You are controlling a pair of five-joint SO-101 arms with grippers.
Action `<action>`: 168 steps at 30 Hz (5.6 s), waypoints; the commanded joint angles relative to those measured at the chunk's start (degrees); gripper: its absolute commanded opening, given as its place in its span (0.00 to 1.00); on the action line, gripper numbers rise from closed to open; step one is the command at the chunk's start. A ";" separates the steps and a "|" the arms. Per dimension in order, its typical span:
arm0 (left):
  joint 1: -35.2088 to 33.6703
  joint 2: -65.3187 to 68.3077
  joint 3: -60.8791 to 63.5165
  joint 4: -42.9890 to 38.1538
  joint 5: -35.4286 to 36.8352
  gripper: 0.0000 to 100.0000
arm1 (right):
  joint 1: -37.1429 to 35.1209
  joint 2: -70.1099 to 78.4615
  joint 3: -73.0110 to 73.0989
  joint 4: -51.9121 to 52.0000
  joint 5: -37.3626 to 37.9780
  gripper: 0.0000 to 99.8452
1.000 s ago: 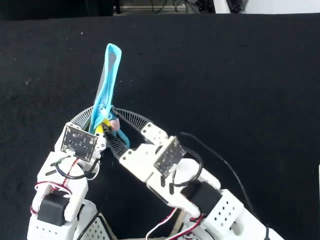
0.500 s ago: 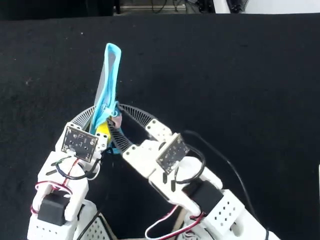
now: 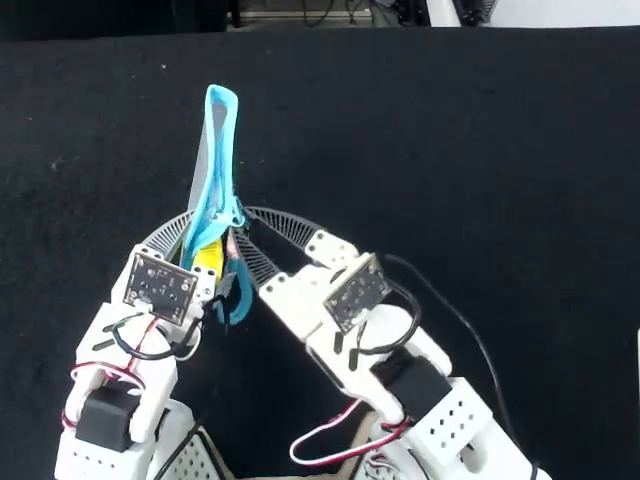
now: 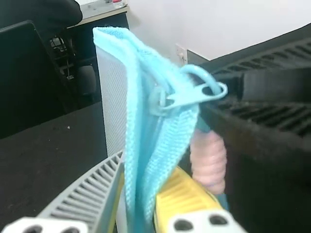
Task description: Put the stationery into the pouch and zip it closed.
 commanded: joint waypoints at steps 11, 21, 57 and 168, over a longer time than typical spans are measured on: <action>-0.57 -0.53 -1.63 -1.23 -0.09 0.05 | 4.22 1.45 -4.79 -0.70 -0.44 0.01; 4.35 -0.53 -2.24 1.23 -2.90 0.03 | 4.40 1.54 -5.23 -0.70 -0.44 0.01; 4.53 -0.53 -2.07 1.41 -3.16 0.03 | -1.67 1.10 -12.44 15.65 1.49 0.16; 9.19 -0.53 -2.68 4.22 -3.16 0.03 | 21.19 18.86 -6.64 -14.68 -2.55 0.01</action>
